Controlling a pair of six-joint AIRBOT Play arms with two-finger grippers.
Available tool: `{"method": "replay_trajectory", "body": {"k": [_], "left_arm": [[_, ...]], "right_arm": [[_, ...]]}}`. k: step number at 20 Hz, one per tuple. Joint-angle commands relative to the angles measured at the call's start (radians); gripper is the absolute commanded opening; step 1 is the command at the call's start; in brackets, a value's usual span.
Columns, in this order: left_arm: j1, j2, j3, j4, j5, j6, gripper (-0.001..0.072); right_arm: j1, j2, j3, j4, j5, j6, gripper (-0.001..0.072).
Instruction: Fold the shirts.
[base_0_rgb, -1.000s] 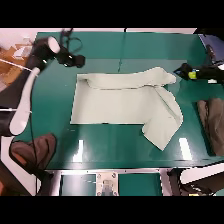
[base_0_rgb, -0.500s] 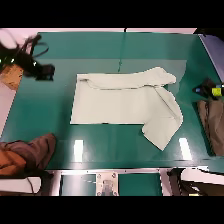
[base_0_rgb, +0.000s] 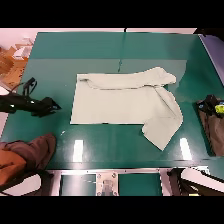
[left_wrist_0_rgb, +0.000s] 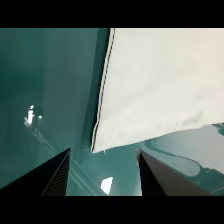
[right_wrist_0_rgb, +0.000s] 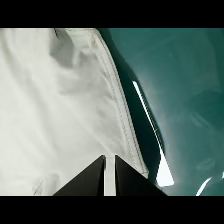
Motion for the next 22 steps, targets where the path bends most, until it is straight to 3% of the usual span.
{"method": "replay_trajectory", "body": {"k": [1,5,11,12,13,14,15,18,22], "left_arm": [[-0.055,-0.067,-0.064,-0.071,0.081,0.066,0.0475],[-0.164,-0.201,-0.064,-0.129,0.111,0.109,0.0475],[-0.171,-0.237,-0.044,-0.156,0.051,0.14,0.0467],[-0.171,-0.237,-0.032,-0.171,0.04,0.162,0.0302],[-0.171,-0.237,-0.021,-0.17,0.041,0.166,0.0064],[-0.171,-0.237,-0.01,-0.167,0.04,0.172,0.0022],[-0.171,-0.237,0.001,-0.163,0.038,0.172,0.0022],[-0.171,-0.237,0.03,-0.147,0.043,0.18,0.0022],[-0.171,-0.237,0.048,-0.14,0.056,0.18,0.0022]], "right_arm": [[-0.005,0.005,-0.014,-0.002,-0.036,0.0,0.0171],[-0.005,0.005,-0.014,-0.003,-0.039,-0.001,0.0171],[-0.005,0.002,-0.014,-0.004,-0.042,-0.001,0.0191],[-0.005,-0.002,-0.014,-0.004,-0.038,-0.001,0.0254],[-0.005,-0.012,-0.014,-0.007,-0.026,-0.001,0.0308],[-0.005,-0.028,-0.014,-0.008,0.002,-0.021,0.0359],[-0.005,-0.05,-0.014,-0.011,0.035,-0.043,0.0433],[-0.005,-0.143,-0.014,-0.055,0.132,-0.066,0.0498],[-0.005,-0.27,-0.035,-0.051,0.172,-0.072,0.0497]]}}
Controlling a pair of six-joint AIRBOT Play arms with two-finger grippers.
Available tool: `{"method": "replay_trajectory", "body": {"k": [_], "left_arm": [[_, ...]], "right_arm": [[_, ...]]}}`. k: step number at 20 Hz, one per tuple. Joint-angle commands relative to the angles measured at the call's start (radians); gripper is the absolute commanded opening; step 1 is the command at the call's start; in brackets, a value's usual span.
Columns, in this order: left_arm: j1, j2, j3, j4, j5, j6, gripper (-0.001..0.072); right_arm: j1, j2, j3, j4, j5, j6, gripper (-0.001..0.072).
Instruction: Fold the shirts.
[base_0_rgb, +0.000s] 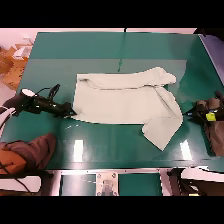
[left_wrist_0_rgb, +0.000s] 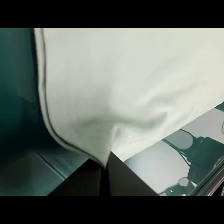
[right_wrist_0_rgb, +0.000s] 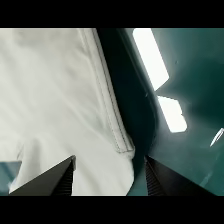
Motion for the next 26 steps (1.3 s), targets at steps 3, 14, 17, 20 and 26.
{"method": "replay_trajectory", "body": {"k": [3,14,17,20,26], "left_arm": [[-0.001,-0.001,0.014,0.005,0.007,0.006,0.0022],[-0.001,-0.001,0.014,0.004,-0.003,0.004,0.0022],[-0.001,0.003,0.019,-0.008,-0.05,0.006,0.0022],[-0.001,0.056,0.124,-0.015,-0.153,0.011,0.0021],[-0.001,0.336,0.66,-0.024,-0.224,-0.063,0.0022]], "right_arm": [[0.001,-0.141,-0.018,0.013,0.03,-0.04,0.0494],[0.054,-0.149,-0.017,0.153,-0.079,-0.151,0.0377],[0.059,-0.148,-0.011,0.154,-0.021,-0.149,0.0025],[0.059,-0.12,0.062,0.22,0.053,-0.108,0.0024],[0.055,0.153,0.375,0.787,0.143,-0.076,0.0024]]}}
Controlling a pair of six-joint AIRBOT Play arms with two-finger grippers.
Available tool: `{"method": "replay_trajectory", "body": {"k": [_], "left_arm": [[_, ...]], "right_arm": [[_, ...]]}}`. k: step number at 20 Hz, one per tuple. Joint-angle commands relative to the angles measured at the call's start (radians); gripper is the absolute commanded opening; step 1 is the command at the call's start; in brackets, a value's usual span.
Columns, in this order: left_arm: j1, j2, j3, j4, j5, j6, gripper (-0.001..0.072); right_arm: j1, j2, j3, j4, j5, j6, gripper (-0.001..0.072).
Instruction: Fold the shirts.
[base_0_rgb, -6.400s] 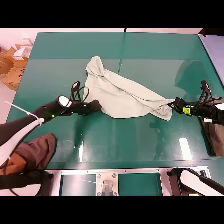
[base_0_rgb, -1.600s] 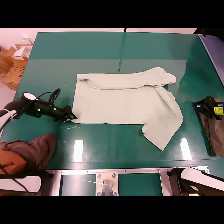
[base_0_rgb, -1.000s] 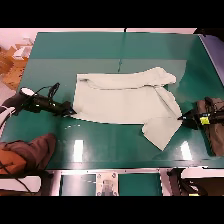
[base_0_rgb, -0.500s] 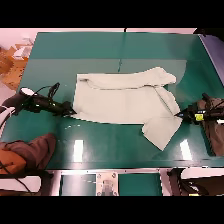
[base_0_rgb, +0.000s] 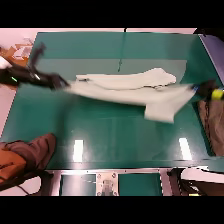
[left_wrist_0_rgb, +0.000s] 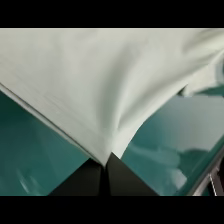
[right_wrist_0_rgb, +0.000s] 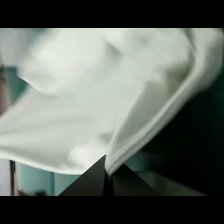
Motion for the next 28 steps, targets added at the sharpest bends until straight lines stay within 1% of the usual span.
{"method": "replay_trajectory", "body": {"k": [1,3,5,7,8,10,12,14,16,17,18,20,22,23,24,26,28], "left_arm": [[0.0,0.16,0.339,-0.006,0.016,-0.044,0.0023],[0.0,0.241,0.547,-0.004,0.098,-0.047,0.0023],[0.0,0.304,0.726,0.001,0.17,-0.055,0.0023],[0.0,0.37,0.816,0.002,0.238,-0.092,0.0023],[0.0,0.411,0.815,0.012,0.276,-0.106,0.0023],[0.0,0.446,0.817,0.103,0.294,-0.177,0.0023],[0.0,0.454,0.819,0.224,0.269,-0.25,0.0023],[0.0,0.452,0.815,0.364,0.21,-0.333,0.0022],[0.0,0.45,0.73,0.39,0.196,-0.341,0.0022],[0.0,0.447,0.665,0.39,0.199,-0.341,0.0022],[0.0,0.437,0.586,0.39,0.2,-0.34,0.0022],[0.0,0.389,0.448,0.387,0.191,-0.333,0.0022],[0.0,0.314,0.332,0.365,0.183,-0.314,0.0022],[0.0,0.268,0.283,0.342,0.183,-0.289,0.0022],[0.0,0.216,0.238,0.32,0.185,-0.265,0.0022],[-0.003,0.105,0.166,0.29,0.197,-0.233,0.0022],[-0.004,-0.029,0.135,0.246,0.23,-0.199,0.0023]], "right_arm": [[-0.009,0.185,0.205,0.322,0.006,0.056,0.0024],[-0.032,0.312,0.329,0.36,-0.073,0.114,0.0024],[-0.078,0.442,0.426,0.365,-0.163,0.163,0.0025],[-0.148,0.565,0.496,0.364,-0.251,0.198,0.0025],[-0.193,0.622,0.524,0.364,-0.292,0.202,0.0025],[-0.243,0.699,0.565,0.352,-0.369,0.205,0.0025],[-0.245,0.731,0.587,0.348,-0.418,0.217,0.0025],[-0.245,0.732,0.587,0.327,-0.414,0.226,0.0025],[-0.245,0.729,0.545,0.226,-0.403,0.259,0.0024],[-0.245,0.728,0.499,0.217,-0.401,0.258,0.0024],[-0.243,0.727,0.432,0.218,-0.401,0.249,0.0024],[-0.2,0.721,0.277,0.217,-0.409,0.167,0.0024],[-0.076,0.687,0.08,0.199,-0.452,0.058,0.0024],[-0.003,0.659,-0.008,0.16,-0.497,0.028,0.0024],[0.07,0.617,-0.095,0.112,-0.553,0.004,0.0024],[0.179,0.494,-0.209,0.064,-0.656,-0.053,0.0024],[0.245,0.312,-0.224,0.063,-0.723,-0.094,0.0024]]}}
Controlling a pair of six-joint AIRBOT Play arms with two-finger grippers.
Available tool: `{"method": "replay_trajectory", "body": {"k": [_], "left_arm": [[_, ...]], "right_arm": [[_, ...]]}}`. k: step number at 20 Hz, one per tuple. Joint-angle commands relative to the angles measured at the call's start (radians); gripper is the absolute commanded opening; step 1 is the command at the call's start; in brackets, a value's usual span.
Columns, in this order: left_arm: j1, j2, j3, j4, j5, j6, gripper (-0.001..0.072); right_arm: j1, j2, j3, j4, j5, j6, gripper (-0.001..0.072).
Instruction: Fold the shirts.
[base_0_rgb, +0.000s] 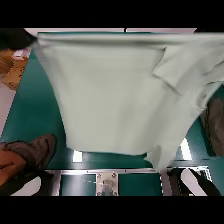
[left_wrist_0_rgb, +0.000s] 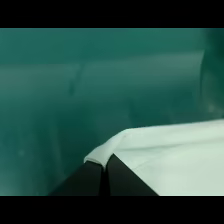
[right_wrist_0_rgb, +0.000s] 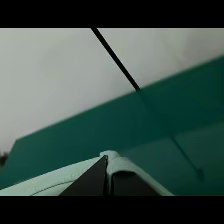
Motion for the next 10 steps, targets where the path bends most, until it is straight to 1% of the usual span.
{"method": "replay_trajectory", "body": {"k": [1,2,6,8,10], "left_arm": [[0.0,-0.223,-0.079,-0.087,0.061,0.06,0.0022],[0.0,-0.284,-0.078,-0.122,0.096,0.064,0.0022],[0.0,-0.455,-0.077,-0.351,0.274,0.16,0.0022],[-0.001,-0.496,-0.077,-0.423,0.341,0.191,0.0022],[-0.001,-0.51,-0.076,-0.446,0.388,0.21,0.0022]], "right_arm": [[0.138,-0.272,-0.082,-0.045,-0.146,-0.103,0.0024],[0.151,-0.378,-0.036,-0.045,-0.154,-0.109,0.0024],[0.171,-0.739,0.254,-0.025,-0.114,-0.097,0.0025],[0.178,-0.87,0.416,-0.026,-0.084,-0.042,0.0024],[0.185,-0.96,0.548,-0.026,-0.069,-0.007,0.0025]]}}
